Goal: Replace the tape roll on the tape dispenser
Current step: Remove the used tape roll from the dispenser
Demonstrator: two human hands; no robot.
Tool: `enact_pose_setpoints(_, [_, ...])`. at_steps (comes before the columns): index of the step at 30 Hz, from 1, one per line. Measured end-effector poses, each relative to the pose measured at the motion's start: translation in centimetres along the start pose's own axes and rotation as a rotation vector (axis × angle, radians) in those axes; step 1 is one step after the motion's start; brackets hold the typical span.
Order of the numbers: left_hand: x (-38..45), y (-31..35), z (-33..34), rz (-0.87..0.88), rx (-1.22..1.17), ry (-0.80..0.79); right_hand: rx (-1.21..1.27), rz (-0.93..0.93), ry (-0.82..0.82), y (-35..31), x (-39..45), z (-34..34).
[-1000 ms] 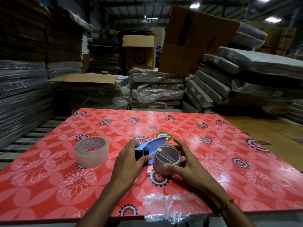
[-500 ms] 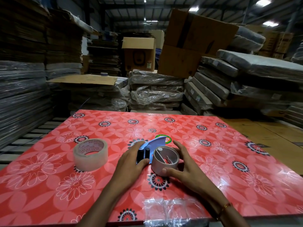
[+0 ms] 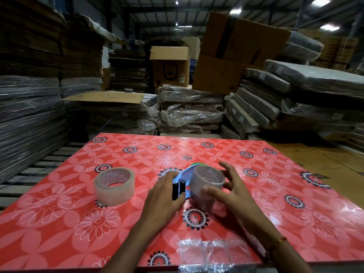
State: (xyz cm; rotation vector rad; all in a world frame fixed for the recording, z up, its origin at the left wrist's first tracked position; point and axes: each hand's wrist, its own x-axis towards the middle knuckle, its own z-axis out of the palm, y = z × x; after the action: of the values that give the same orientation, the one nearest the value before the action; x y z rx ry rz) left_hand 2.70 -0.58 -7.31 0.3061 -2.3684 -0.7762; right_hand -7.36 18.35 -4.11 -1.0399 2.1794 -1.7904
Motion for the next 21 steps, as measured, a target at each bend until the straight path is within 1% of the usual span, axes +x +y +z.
enact_pose_setpoints(3, [0.1, -0.2, 0.0, -0.009, 0.012, -0.016, 0.079, -0.018, 0.070, -0.7, 0.1, -0.3])
enact_pose_setpoints(6, [0.2, -0.2, -0.1, -0.017, 0.001, -0.015, 0.243, -0.008, 0.168, -1.2, -0.3, -0.4])
enact_pose_setpoints(8, [0.4, -0.1, -0.2, -0.037, -0.008, -0.007, 0.368, 0.023, 0.181, -1.2, -0.9, -0.6])
enact_pose_setpoints(12, [0.8, -0.2, -0.2, -0.080, -0.022, -0.010, 0.540, 0.116, 0.129, -0.7, -2.3, -0.8])
enact_pose_setpoints(16, [0.7, -0.5, -0.2, -0.060, 0.020, -0.013, 0.615, 0.226, 0.094, -0.4, -3.5, -0.7])
enact_pose_setpoints(18, [0.3, 0.1, -0.6, -0.030, 0.019, 0.066, 0.612, 0.274, 0.052, -0.3, -4.2, -0.5])
enact_pose_setpoints(20, [-0.5, 1.1, -1.0, 0.067, -0.022, 0.172, 0.597, 0.295, 0.011, 0.0, -4.7, -0.2])
enact_pose_setpoints(21, [-1.1, 1.8, -1.2, 0.115, -0.076, 0.192, 0.584, 0.289, 0.007, 0.0, -4.9, -0.1])
